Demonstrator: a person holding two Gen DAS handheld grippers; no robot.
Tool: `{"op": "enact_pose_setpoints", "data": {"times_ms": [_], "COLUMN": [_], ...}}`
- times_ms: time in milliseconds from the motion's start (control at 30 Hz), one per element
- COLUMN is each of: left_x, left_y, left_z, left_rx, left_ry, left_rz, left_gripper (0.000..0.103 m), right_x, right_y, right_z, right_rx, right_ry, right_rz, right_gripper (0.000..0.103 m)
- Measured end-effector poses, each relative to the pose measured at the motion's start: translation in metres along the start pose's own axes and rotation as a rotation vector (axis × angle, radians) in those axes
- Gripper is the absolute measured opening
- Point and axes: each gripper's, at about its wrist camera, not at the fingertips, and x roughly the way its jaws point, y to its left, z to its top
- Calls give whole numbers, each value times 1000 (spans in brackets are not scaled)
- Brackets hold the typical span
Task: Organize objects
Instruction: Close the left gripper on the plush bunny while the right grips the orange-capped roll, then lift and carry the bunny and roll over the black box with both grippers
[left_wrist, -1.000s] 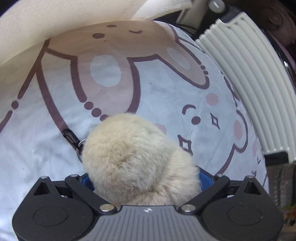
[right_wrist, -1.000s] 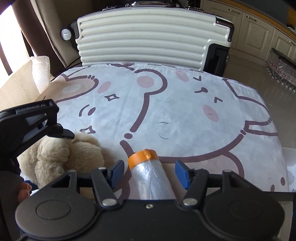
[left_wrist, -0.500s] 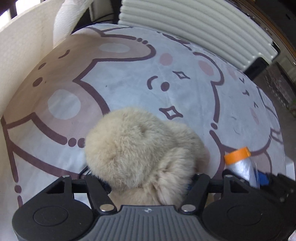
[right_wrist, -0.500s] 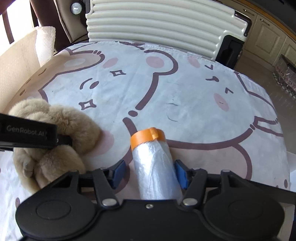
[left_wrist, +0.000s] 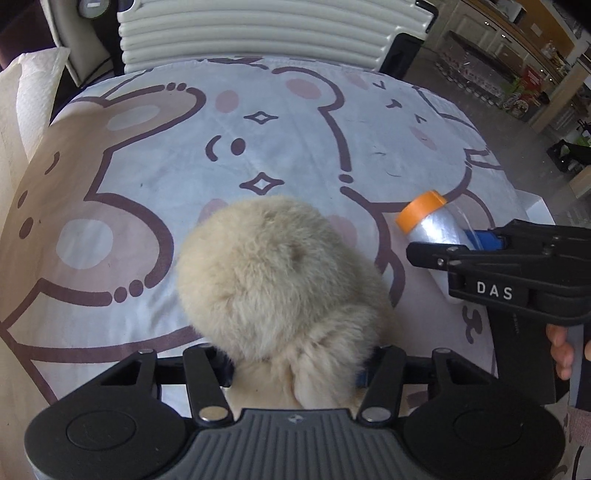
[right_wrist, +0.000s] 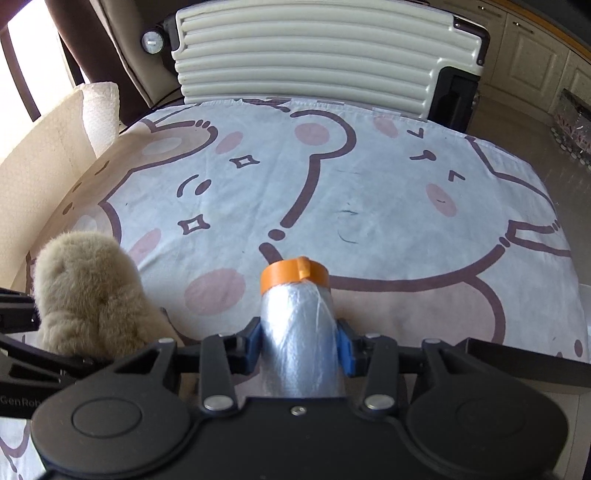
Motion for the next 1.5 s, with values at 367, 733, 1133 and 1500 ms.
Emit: {"op": "enact_pose_setpoints", "data": {"times_ms": [367,733,1133,1500], "left_x": [-39,-30,-51,-8], "left_y": [-7,0,-22,-8], "left_z": [-11,-29,-11,-17], "left_rx": [115,107,35,-37], "left_ry": [23,100,-27,96], "left_rz": [41,127,136,277], "left_gripper": [54,80,103,103], "right_x": [-16,-32,-38,-36], "right_y": [26,40,17,2], "right_z": [-11,-25,-25,-26], "right_rx": [-34,-105,-33,7], "right_ry": [106,190,170,170], "right_rz": [256,256,206,180], "right_gripper": [42,42,42,43]}}
